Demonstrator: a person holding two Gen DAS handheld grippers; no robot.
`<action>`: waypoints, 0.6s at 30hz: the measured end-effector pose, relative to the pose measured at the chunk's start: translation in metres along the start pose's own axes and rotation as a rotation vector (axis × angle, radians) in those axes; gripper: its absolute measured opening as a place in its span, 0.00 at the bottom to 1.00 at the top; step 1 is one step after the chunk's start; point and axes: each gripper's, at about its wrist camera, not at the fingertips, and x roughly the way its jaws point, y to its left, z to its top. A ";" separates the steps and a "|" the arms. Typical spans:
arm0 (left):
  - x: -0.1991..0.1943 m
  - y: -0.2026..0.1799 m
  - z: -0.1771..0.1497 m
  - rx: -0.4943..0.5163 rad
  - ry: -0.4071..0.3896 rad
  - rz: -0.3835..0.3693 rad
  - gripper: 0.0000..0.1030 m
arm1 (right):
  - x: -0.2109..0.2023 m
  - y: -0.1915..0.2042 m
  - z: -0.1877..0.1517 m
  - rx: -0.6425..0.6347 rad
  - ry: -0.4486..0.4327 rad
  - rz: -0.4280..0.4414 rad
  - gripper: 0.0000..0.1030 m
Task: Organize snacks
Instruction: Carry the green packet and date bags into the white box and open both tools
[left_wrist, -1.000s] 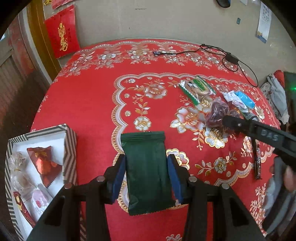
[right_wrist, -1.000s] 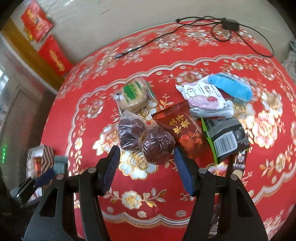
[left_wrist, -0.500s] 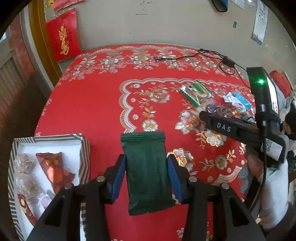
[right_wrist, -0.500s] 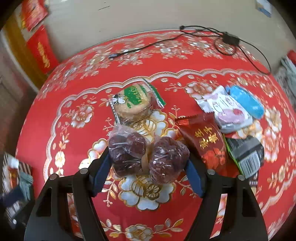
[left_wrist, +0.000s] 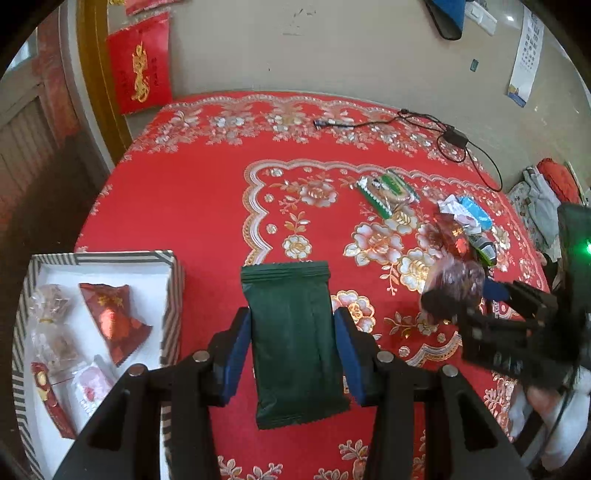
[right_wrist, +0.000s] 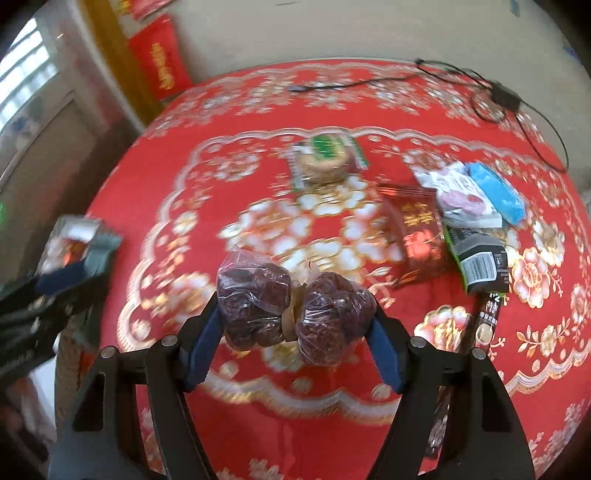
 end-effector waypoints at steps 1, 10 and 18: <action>-0.004 0.001 0.000 -0.003 -0.005 0.003 0.46 | -0.004 0.006 -0.001 -0.019 -0.001 0.009 0.70; -0.038 0.036 -0.006 -0.073 -0.048 0.097 0.46 | -0.011 0.068 0.001 -0.171 0.000 0.146 0.70; -0.059 0.101 -0.021 -0.206 -0.048 0.173 0.46 | -0.008 0.135 0.008 -0.311 0.002 0.219 0.70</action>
